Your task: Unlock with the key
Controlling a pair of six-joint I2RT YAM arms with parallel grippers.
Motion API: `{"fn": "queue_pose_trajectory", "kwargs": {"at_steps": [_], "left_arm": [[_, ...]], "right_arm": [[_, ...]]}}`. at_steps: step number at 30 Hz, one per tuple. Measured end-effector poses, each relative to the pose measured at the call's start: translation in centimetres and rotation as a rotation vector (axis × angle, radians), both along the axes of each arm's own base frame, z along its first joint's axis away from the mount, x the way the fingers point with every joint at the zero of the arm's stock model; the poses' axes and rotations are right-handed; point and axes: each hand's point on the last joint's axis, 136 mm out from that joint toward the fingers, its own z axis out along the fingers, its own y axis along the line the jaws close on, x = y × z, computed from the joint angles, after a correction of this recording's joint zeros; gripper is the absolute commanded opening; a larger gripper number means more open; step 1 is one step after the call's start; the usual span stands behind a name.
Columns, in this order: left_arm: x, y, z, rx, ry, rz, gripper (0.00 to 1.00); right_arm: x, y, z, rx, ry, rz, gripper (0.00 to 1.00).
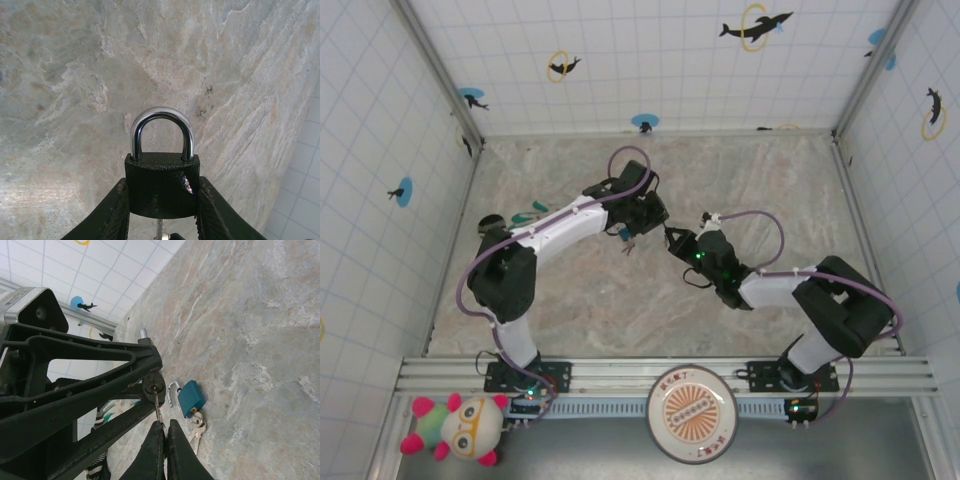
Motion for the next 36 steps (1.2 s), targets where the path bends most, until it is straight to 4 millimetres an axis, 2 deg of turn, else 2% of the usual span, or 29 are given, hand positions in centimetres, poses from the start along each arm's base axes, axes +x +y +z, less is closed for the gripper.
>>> {"fn": "queue_pose_trajectory", "kwargs": {"at_steps": [14,24,36], "left_arm": [[-0.22,0.09,-0.26,0.015,0.001,-0.012,0.0],[-0.39,-0.03,-0.28,0.016,0.003,-0.017,0.0],[0.13,-0.4,0.15,-0.01,-0.018,-0.011,0.0]], "right_arm": [[-0.21,-0.05,-0.4,0.0,0.027,0.011,0.0],[-0.41,-0.08,-0.27,-0.073,0.017,-0.002,0.0],[0.14,-0.28,0.03,0.012,-0.027,-0.006,0.0]]}}
